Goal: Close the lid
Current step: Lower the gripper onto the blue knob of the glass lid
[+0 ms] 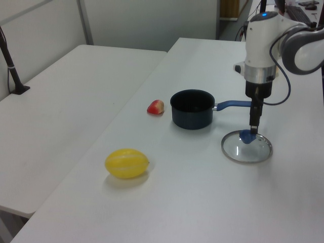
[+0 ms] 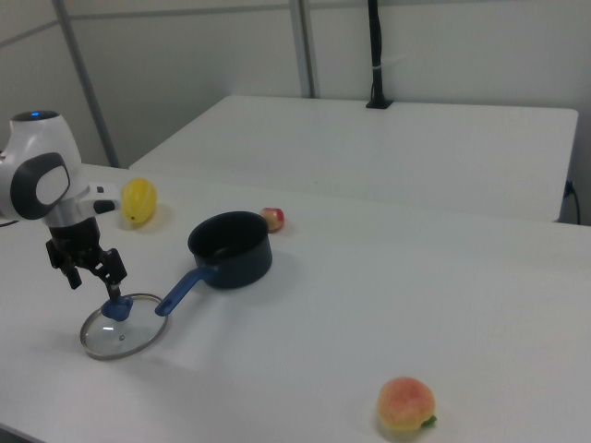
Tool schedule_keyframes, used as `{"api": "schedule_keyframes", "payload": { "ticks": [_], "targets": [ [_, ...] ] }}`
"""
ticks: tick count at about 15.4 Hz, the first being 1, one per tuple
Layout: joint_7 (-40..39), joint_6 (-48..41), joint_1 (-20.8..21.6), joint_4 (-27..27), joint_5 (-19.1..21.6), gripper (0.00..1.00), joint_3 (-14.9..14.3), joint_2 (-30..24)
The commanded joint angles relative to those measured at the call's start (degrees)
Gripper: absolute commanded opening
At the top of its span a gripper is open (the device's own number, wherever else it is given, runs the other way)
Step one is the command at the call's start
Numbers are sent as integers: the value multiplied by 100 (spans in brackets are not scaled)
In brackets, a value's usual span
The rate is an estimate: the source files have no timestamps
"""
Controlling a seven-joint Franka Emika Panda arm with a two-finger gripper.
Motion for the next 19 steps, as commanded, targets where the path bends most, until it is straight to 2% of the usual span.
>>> {"api": "schedule_keyframes", "payload": {
  "ticks": [1,9,15,16,19],
  "targets": [
    [85,483,-26,-269,-188,100,66,31],
    [198,932,-53,-243,-452,100,66,392],
    [568,1082,-61,-243,-979,100,66,568],
    [568,1082,-61,-234,-1005,96,66,586],
    [568,1082,-61,-243,-1190,71,66,621]
  ]
}}
